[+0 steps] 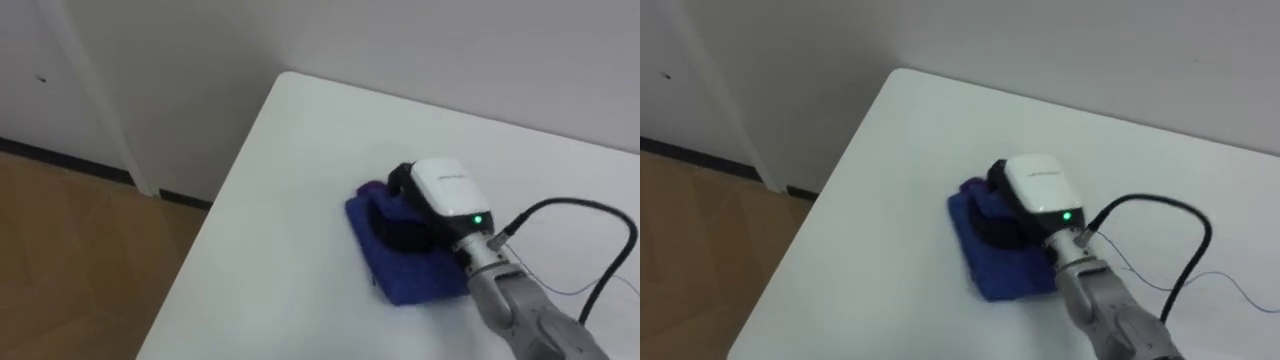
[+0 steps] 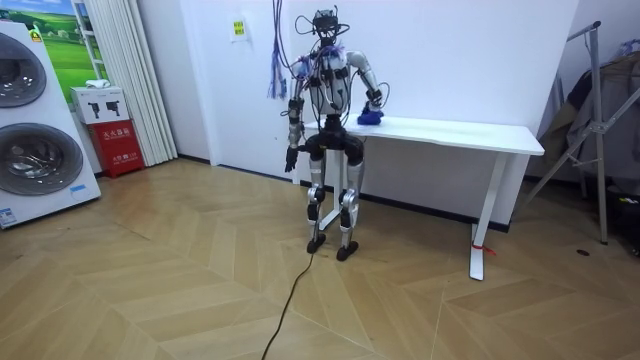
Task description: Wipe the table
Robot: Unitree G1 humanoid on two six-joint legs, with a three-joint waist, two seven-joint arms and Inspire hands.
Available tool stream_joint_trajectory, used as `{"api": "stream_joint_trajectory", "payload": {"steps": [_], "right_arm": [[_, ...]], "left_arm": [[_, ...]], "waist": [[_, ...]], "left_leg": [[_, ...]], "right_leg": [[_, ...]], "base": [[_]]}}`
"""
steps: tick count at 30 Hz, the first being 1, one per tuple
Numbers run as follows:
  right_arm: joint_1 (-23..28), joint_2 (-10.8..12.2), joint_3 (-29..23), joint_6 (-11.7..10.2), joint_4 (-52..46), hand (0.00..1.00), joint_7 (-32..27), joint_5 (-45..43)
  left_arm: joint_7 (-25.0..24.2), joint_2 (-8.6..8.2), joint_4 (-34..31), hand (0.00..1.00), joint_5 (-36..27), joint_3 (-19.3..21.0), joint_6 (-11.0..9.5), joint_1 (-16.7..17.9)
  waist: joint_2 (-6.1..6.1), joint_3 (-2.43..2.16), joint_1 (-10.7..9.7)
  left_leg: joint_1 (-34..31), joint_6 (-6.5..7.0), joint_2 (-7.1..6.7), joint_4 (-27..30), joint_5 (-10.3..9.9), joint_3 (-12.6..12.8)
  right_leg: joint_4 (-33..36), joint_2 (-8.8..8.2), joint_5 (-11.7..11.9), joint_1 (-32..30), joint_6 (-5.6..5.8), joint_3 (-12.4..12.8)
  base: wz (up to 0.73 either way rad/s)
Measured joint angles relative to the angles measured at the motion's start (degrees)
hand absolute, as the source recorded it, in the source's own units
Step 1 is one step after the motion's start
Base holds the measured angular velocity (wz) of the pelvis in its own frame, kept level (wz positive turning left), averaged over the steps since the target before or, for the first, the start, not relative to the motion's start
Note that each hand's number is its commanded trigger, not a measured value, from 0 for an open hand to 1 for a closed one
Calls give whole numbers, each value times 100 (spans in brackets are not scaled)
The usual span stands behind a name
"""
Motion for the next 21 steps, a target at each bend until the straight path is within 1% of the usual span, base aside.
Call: {"api": "stream_joint_trajectory", "payload": {"steps": [1, 2, 4, 7, 8, 9, 10, 11, 12, 13, 14, 15, 16, 17, 18, 20, 21], "right_arm": [[-64, -14, -185, 127, 67, 100, 0, -7], [-76, -28, -257, 167, 91, 100, -2, -2], [-183, -89, -532, 188, 477, 100, -13, 16], [-175, -147, -741, 236, 739, 100, -15, 255], [-165, -186, -808, 235, 822, 100, -15, 371], [-131, -226, -874, 235, 883, 100, -24, 397], [-12, -228, -993, 232, 939, 100, -99, 412], [53, -227, -1046, 225, 1000, 100, -142, 434], [123, -225, -1166, 182, 1223, 100, -256, 509], [237, -226, -1326, 148, 1320, 100, -379, 583], [296, -226, -1413, 132, 1371, 100, -432, 582], [388, -225, -1593, 59, 1550, 100, -501, 644], [530, -216, -1785, 26, 1705, 100, -562, 743], [574, -216, -1882, 8, 1800, 100, -615, 786], [636, -217, -2083, -16, 1942, 100, -716, 837], [755, -219, -2278, -25, 2169, 100, -873, 831], [837, -220, -2402, -27, 2293, 100, -978, 831]], "left_arm": [[-42, 1, -60, 0, 15, 73, 39, 61], [-61, 1, -88, 0, 16, 92, 72, 81], [-86, 3, -101, 0, -2, 114, 111, 125], [-151, 8, -185, 0, -7, 225, 112, 212], [-182, 20, -278, 0, -7, 295, 115, 294], [-180, 34, -313, 0, -14, 342, 112, 352], [-180, 55, -311, 0, -15, 345, 113, 383], [-180, 55, -316, 0, -15, 361, 112, 402], [-182, 37, -319, 0, -6, 442, 110, 416], [-183, 13, -329, 0, 4, 570, 98, 418], [-182, 14, -332, 0, 5, 619, 98, 423], [-181, 11, -333, 0, 4, 758, 94, 435], [-171, 21, -333, 0, -5, 877, 94, 469], [-166, 23, -333, 0, -5, 933, 95, 490], [-151, 30, -332, 0, -2, 1016, 95, 532], [-135, 40, -321, 0, -2, 1076, 101, 563], [-106, 31, -321, 0, 0, 1090, 102, 574]], "waist": [[-2, -1, -10], [1, 0, -18], [15, 4, -47], [21, 4, -75], [23, 4, -119], [34, 5, -195], [54, 19, -212], [64, 13, -211], [80, -16, -217], [92, -59, -218], [94, -76, -218], [92, -82, -224], [118, -83, -274], [110, -97, -319], [108, -100, -362], [86, -126, -388], [63, -129, -415]], "left_leg": [[-13, 0, 1, 16, 0, -25], [-12, 0, 1, 22, 0, -35], [-9, 0, -4, 54, 0, -70], [1, 0, -8, 70, 0, -84], [7, 0, -8, 72, 0, -89], [22, 0, -8, 75, 0, -105], [85, 0, -10, 75, 0, -111], [101, 0, -11, 76, 0, -113], [110, 0, -17, 76, 0, -113], [110, 0, -25, 78, 0, -116], [120, 0, -30, 81, 0, -114], [168, 0, -40, 80, 0, -115], [204, 3, -48, 80, -2, -124], [220, 11, -49, 78, -8, -129], [273, 21, -54, 61, -17, -145], [284, 24, -69, 69, -26, -154], [279, 24, -81, 75, -26, -155]], "right_leg": [[0, 1, 0, 0, 0, -28], [1, 1, 0, 1, 0, -44], [0, -5, -1, 7, 0, -60], [-3, -18, -1, 32, 1, -59], [-10, -50, -2, 44, 1, -73], [-12, -55, -2, 72, 1, -104], [-10, -58, -2, 134, 2, -140], [-9, -59, -2, 157, 3, -151], [-10, -66, -4, 167, 6, -156], [-10, -76, -14, 171, 22, -165], [-8, -82, -23, 179, 36, -164], [-6, -83, -41, 201, 58, -160], [-8, -82, -57, 284, 67, -167], [-9, -86, -63, 299, 72, -184], [-6, -83, -81, 342, 85, -202], [7, -92, -111, 382, 79, -234], [9, -100, -116, 402, 74, -234]], "base": [[10], [10], [8], [6], [7], [9], [8], [0], [3], [5], [6], [10], [15], [21], [10], [2], [0]]}}
